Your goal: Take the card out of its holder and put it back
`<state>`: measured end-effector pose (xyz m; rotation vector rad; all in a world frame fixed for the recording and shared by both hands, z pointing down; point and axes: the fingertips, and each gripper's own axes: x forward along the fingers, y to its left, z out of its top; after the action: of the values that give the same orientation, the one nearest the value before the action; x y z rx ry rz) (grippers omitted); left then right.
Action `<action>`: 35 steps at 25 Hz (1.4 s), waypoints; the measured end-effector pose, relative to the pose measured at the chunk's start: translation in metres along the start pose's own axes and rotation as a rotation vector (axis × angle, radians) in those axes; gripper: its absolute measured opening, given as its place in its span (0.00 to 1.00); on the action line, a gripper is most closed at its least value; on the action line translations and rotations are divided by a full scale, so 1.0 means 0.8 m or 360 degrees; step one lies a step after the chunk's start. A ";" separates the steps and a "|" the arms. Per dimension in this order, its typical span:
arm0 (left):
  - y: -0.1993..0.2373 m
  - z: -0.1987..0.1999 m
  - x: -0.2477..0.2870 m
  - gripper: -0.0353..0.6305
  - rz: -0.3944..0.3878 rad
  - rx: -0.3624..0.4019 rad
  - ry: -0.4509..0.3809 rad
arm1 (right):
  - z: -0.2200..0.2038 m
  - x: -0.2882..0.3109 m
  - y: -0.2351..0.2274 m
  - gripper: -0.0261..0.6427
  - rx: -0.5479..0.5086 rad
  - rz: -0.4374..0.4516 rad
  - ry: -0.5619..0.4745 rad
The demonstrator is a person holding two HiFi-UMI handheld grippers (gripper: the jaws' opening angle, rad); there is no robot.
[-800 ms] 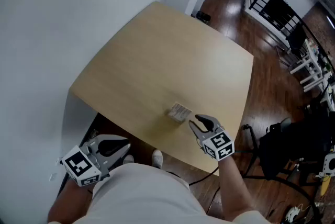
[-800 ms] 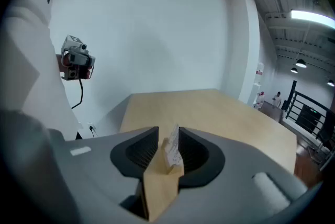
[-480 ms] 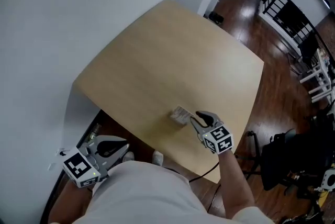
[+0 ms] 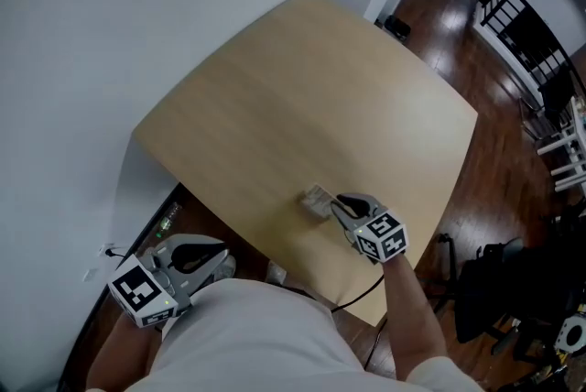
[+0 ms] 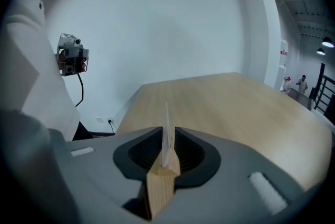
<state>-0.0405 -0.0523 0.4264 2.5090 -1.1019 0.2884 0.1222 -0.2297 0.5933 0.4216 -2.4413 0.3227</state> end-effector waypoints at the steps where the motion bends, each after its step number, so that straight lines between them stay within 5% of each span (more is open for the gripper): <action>1: 0.000 0.000 0.000 0.06 0.0003 -0.0002 0.0004 | 0.000 0.001 0.001 0.15 0.0000 0.0009 0.0002; 6: -0.003 -0.003 0.002 0.06 0.0008 -0.0011 0.0007 | -0.001 0.004 0.004 0.09 0.0012 0.0036 -0.0001; 35: 0.007 -0.010 0.002 0.06 -0.0030 -0.0002 0.0046 | 0.014 -0.002 0.006 0.07 0.0052 0.0142 -0.0016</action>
<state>-0.0438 -0.0533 0.4360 2.5049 -1.0661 0.3174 0.1156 -0.2287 0.5834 0.3294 -2.4724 0.4002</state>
